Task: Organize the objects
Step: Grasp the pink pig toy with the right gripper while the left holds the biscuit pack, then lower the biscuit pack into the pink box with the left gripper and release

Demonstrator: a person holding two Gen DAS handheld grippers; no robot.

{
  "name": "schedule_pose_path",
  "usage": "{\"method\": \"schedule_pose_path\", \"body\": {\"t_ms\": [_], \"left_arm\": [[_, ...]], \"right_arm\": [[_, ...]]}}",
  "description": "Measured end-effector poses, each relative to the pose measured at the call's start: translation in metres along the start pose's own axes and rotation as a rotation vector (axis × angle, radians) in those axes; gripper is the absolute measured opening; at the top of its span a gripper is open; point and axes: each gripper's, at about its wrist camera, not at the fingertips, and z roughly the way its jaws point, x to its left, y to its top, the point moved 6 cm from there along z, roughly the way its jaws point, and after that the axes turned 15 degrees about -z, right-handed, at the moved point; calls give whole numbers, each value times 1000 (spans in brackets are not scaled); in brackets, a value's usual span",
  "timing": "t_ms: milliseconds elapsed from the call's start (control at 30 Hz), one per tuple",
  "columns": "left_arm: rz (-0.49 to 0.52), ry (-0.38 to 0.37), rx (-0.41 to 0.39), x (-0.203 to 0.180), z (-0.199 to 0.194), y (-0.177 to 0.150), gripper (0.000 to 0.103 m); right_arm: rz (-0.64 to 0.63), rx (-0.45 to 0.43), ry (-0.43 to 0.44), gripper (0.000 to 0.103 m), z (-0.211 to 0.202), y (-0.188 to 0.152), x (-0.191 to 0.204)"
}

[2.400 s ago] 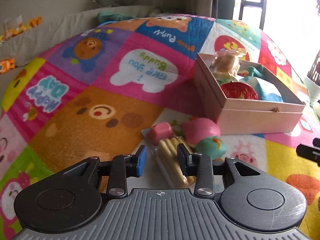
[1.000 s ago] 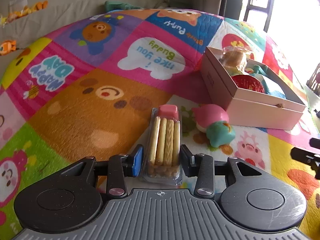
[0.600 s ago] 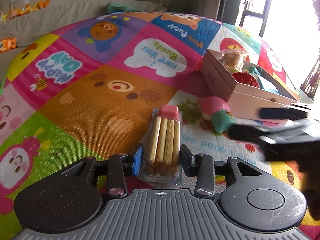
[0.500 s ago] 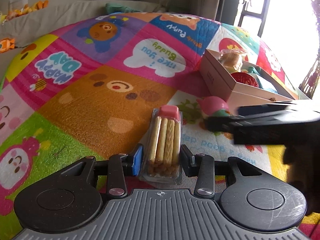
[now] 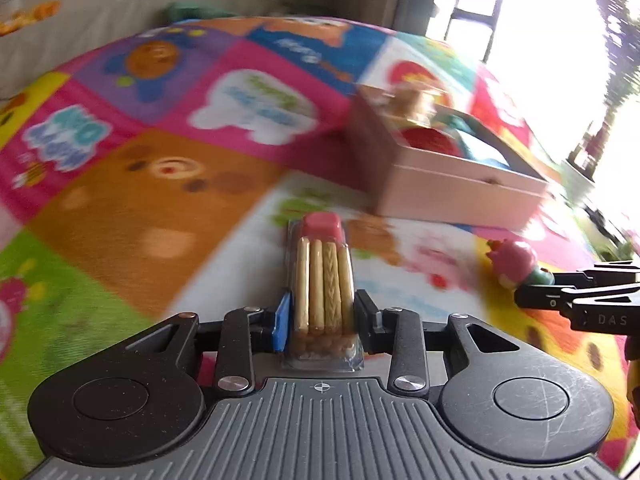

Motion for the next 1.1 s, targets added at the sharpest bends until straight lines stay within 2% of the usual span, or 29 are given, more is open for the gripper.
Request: {"method": "schedule_pose_path", "body": {"t_ms": [100, 167, 200, 233, 300, 533, 733, 867, 967, 1000, 1067, 1100], "left_arm": [[46, -77, 56, -27, 2, -10, 37], [89, -129, 96, -44, 0, -19, 38], [112, -142, 102, -52, -2, -22, 38], [134, -145, 100, -57, -5, -24, 38], [172, -136, 81, -65, -11, -26, 38], [216, -111, 71, -78, -16, -23, 38], [270, -38, 93, -86, 13, -26, 37], [280, -40, 95, -84, 14, -31, 37], [263, -45, 101, -82, 15, -31, 37], [259, -46, 101, -82, 15, -31, 37], [254, -49, 100, -81, 15, -31, 38], [250, -51, 100, -81, 15, -31, 38]], "right_arm": [[24, -8, -46, 38, -13, -20, -14], [20, -27, -67, 50, -17, -26, -17], [17, -40, -91, 62, -17, -28, -18], [9, -54, -116, 70, -17, -29, -20], [-8, -71, -154, 74, -14, -30, -20], [32, -98, -125, 80, -10, -31, -24], [26, -102, -132, 80, -11, -31, -22], [5, -121, -100, 80, -16, -22, -17], [-37, -125, -110, 77, -10, -10, -14], [-45, -114, -111, 72, -5, -7, -13], [-36, -56, -88, 52, 8, -4, -13], [-28, -50, -86, 50, 9, -3, -14]]}}
